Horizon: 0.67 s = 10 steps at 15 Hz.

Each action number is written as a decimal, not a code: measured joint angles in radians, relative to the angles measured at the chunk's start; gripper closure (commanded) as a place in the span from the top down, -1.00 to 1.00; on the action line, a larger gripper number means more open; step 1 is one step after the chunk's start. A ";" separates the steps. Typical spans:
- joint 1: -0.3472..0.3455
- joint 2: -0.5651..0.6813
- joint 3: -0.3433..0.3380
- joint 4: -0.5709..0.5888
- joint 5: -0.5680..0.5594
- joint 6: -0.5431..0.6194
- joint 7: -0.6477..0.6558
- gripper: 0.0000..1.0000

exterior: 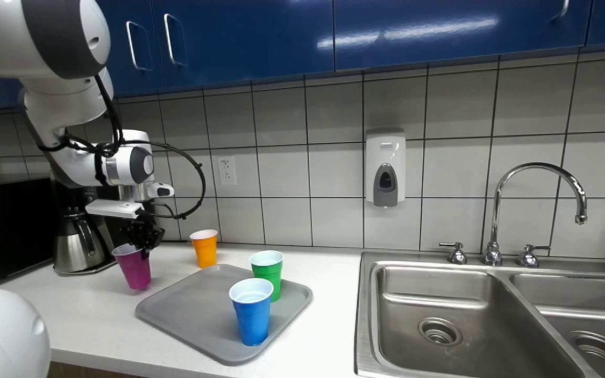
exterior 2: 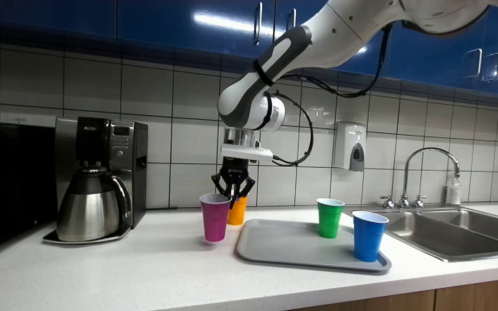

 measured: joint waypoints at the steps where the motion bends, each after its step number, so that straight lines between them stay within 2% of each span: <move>1: -0.003 -0.007 0.004 0.000 0.021 -0.005 -0.021 -0.97; 4: -0.015 -0.029 0.009 -0.002 0.065 -0.040 -0.082 -0.97; 10: -0.046 -0.071 0.008 -0.008 0.067 -0.127 -0.141 -0.97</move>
